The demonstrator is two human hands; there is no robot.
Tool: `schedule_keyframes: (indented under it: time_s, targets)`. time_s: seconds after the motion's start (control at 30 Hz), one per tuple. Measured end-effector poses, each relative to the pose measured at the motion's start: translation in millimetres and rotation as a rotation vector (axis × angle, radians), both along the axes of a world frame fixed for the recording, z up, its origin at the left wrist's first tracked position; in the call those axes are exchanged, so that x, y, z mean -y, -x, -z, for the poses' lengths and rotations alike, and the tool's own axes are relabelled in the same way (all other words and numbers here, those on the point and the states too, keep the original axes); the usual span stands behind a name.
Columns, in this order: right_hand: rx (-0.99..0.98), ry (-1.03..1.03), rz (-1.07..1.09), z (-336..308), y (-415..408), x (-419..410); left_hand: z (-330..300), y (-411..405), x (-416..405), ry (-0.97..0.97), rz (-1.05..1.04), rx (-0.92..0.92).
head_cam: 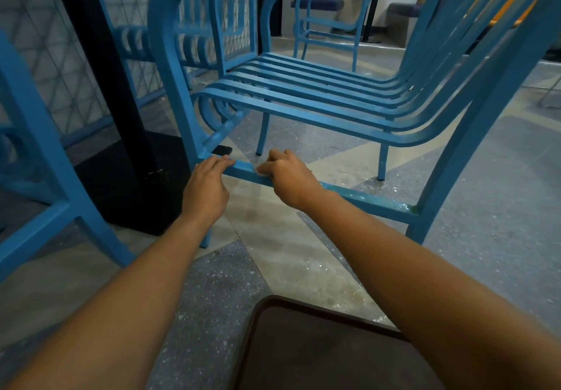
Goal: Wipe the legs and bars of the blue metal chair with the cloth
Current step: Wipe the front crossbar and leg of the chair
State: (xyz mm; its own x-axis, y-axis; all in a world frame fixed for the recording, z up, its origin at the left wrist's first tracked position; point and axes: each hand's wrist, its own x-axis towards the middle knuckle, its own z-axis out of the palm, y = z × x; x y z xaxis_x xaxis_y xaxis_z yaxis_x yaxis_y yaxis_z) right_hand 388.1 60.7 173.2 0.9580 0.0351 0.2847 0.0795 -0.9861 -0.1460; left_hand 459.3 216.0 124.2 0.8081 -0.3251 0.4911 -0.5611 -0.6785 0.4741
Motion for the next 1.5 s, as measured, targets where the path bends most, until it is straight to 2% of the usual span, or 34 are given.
schedule_keyframes:
  time_s: [0.47, 0.7, 0.8, 0.93, 1.0, 1.13, 1.23, 1.5]
  targets:
    - [0.064, 0.152, -0.015, -2.9, 28.0, 0.7, -3.2, -0.6, -1.6, -0.024, 0.010, -0.025]
    - [0.162, 0.219, -0.010, 9.5, 39.3, 4.8, -6.2, 1.3, -2.3, -0.033, 0.007, -0.040]
    - [0.139, 0.252, -0.026, 7.3, 44.0, 4.6, -6.2, 0.2, -2.9, -0.041, 0.013, -0.031]
    - [0.085, 0.239, -0.047, 5.5, 48.6, 9.1, -5.2, 1.6, -2.7, -0.041, 0.017, -0.026]
    - [0.102, 0.166, -0.039, 3.9, 48.2, 9.4, -5.0, 2.4, -3.2, -0.044, 0.021, -0.026]
    - [0.244, -0.022, 0.017, -3.7, 35.8, 5.9, -6.3, 2.6, -3.6, -0.055, 0.024, -0.036]
    - [0.307, -0.062, 0.039, -14.6, 17.1, -5.7, -7.1, 2.3, -3.9, -0.059, 0.016, -0.049]
    - [0.072, 0.214, -0.085, -10.6, -11.9, -34.6, -8.6, -0.7, -4.3, -0.085, 0.016, -0.079]
